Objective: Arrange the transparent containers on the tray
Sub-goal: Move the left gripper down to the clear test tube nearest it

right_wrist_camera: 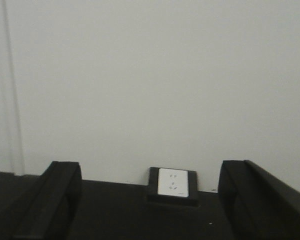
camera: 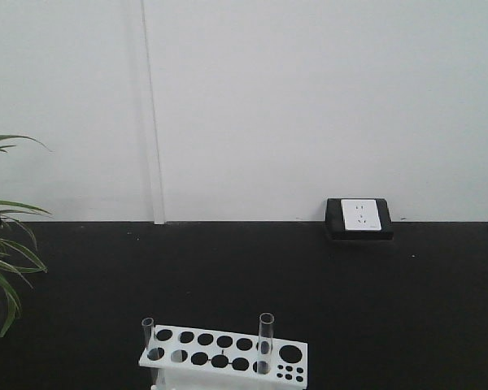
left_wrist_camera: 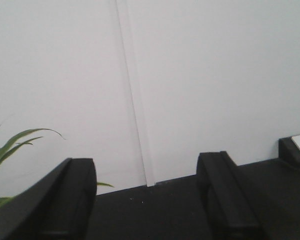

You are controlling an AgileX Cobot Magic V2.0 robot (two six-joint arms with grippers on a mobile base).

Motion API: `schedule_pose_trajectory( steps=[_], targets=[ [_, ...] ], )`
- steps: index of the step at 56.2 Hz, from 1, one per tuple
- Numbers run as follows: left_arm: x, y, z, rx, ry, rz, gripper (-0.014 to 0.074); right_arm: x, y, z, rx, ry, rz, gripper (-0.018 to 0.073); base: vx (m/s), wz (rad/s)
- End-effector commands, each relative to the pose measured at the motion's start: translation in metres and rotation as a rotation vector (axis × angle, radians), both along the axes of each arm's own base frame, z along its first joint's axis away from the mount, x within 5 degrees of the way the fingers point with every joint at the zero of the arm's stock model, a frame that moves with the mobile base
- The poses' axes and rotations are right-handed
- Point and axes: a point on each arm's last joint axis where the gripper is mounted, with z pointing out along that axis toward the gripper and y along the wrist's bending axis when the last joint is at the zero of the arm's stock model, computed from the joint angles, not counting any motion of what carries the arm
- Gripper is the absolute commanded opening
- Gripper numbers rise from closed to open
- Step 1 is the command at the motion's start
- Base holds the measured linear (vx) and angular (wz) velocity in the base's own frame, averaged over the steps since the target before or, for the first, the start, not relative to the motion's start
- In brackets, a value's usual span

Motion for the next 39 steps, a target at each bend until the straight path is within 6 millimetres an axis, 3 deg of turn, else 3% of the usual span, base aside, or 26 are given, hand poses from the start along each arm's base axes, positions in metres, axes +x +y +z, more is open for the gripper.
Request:
schedule_pose_trajectory(
  steps=[1,10,20,26,39],
  targets=[
    [-0.009,-0.003,-0.003,-0.046,-0.079,-0.041,0.0525,-0.008,0.014,0.000,0.013,-0.138,0.108,0.0578,0.00,0.00],
    [-0.018,-0.010,-0.046,-0.081,-0.002,-0.121,0.0515,-0.014,0.031,-0.031,0.031,-0.090,0.220,0.0578,0.00,0.00],
    [-0.020,-0.031,-0.074,0.007,-0.006,-0.322,0.0512,-0.009,0.039,-0.044,0.028,-0.039,0.260,0.0578,0.00,0.00],
    [-0.010,-0.042,-0.087,0.012,0.009,-0.429,0.0512,-0.004,0.041,-0.045,0.038,-0.064,0.274,0.0578,0.00,0.00],
    [0.036,-0.055,-0.113,-0.079,0.034,-0.516,0.0512,0.001,0.045,-0.042,0.064,-0.146,0.305,0.0578,0.00,0.00]
  ],
)
